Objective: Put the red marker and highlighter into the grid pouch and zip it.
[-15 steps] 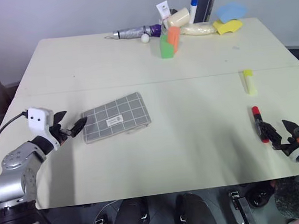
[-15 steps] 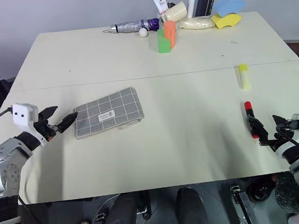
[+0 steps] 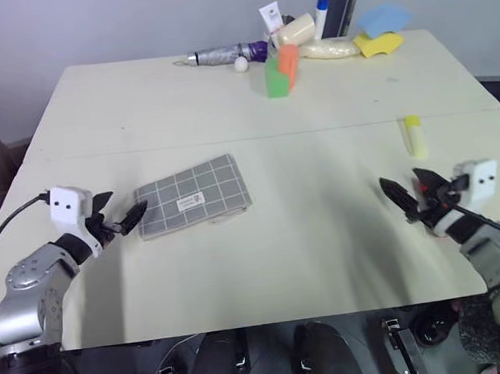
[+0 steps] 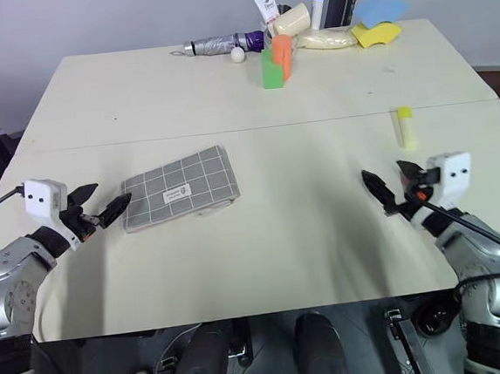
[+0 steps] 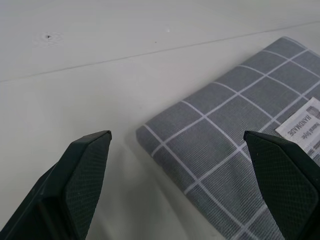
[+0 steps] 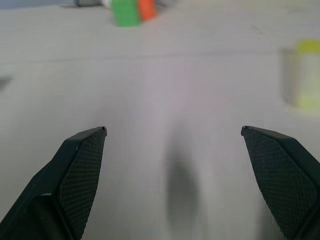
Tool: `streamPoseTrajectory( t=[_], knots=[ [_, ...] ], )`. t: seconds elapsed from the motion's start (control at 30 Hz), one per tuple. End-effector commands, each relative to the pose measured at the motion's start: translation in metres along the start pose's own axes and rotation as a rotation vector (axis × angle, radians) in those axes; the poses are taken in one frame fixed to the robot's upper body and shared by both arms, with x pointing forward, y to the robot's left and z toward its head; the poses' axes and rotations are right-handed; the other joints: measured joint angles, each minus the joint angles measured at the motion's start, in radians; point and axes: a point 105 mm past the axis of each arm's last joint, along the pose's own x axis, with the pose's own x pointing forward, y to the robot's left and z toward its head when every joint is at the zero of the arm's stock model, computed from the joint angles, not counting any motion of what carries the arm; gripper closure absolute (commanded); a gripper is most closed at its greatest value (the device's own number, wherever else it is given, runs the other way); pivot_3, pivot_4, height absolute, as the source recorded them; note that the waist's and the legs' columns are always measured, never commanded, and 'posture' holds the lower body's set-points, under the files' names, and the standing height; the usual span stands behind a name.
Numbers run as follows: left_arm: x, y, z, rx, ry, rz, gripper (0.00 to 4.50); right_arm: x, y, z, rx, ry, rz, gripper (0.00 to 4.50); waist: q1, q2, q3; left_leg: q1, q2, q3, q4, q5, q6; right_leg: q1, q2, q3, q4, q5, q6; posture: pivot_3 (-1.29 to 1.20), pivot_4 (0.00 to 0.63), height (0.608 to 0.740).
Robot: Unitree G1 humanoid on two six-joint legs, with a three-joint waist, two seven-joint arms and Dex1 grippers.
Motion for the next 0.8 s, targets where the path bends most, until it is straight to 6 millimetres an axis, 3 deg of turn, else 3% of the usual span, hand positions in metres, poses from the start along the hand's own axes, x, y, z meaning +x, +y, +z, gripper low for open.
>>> streamPoseTrajectory(
  t=[0.03,0.2,0.23,0.27,0.33,0.53,0.7,0.8],
  knots=[
    [-0.008,0.006,0.015,0.088,-0.055,0.038,0.04,0.020,0.026,0.015,-0.035,-0.029,0.085,0.00,0.001,0.000,0.000,0.000,0.000,0.000,0.000,0.000,0.000,0.000,0.000,0.000,0.000,0.000,0.000,0.00,0.150,0.740],
    [-0.017,0.009,0.006,0.204,-0.020,0.058,0.04,0.058,0.067,0.014,-0.075,-0.006,0.209,0.00,-0.002,0.000,0.000,0.000,0.000,0.000,0.000,0.003,-0.005,-0.001,0.000,0.000,0.000,0.000,0.000,0.00,0.150,0.740],
    [-0.019,0.010,0.004,0.228,-0.012,0.060,0.00,0.067,0.075,0.011,-0.092,0.005,0.228,0.40,-0.004,0.000,0.000,-0.001,0.000,0.000,0.000,0.003,-0.005,-0.001,0.000,0.000,0.001,0.000,0.000,0.00,0.150,0.740],
    [-0.022,0.010,0.002,0.250,-0.005,0.060,0.00,0.075,0.083,0.008,-0.098,0.024,0.249,0.53,-0.006,0.000,0.000,0.000,0.000,0.000,0.000,0.003,-0.005,-0.001,0.000,0.000,0.001,0.000,0.000,0.00,0.150,0.740],
    [-0.025,0.009,-0.003,0.315,0.020,0.041,0.00,0.093,0.093,0.004,-0.107,0.051,0.248,1.32,-0.011,0.000,0.000,-0.001,0.000,0.001,0.000,0.003,-0.005,-0.002,0.000,0.000,0.001,0.000,0.000,0.00,0.150,0.740],
    [-0.031,0.009,-0.009,0.442,0.052,-0.006,0.00,0.124,0.108,-0.002,-0.128,0.088,0.211,4.44,-0.009,0.000,0.000,-0.001,-0.001,0.001,0.000,0.003,-0.005,-0.003,-0.001,0.000,0.002,0.000,-0.001,0.00,0.150,0.740],
    [-0.036,0.017,-0.019,0.602,0.113,-0.078,0.00,0.145,0.142,-0.010,-0.157,0.126,0.265,4.44,-0.028,0.000,0.000,-0.001,0.000,0.002,-0.002,0.004,-0.007,-0.004,0.000,0.000,0.003,0.000,-0.001,0.00,0.150,0.740],
    [-0.034,0.022,-0.022,0.675,0.133,-0.122,0.00,0.154,0.150,-0.016,-0.168,0.147,0.258,4.44,-0.029,0.000,0.000,-0.001,0.000,0.003,-0.003,0.004,-0.007,-0.006,0.001,0.000,0.004,-0.001,-0.001,0.00,0.150,0.740]
  ],
)
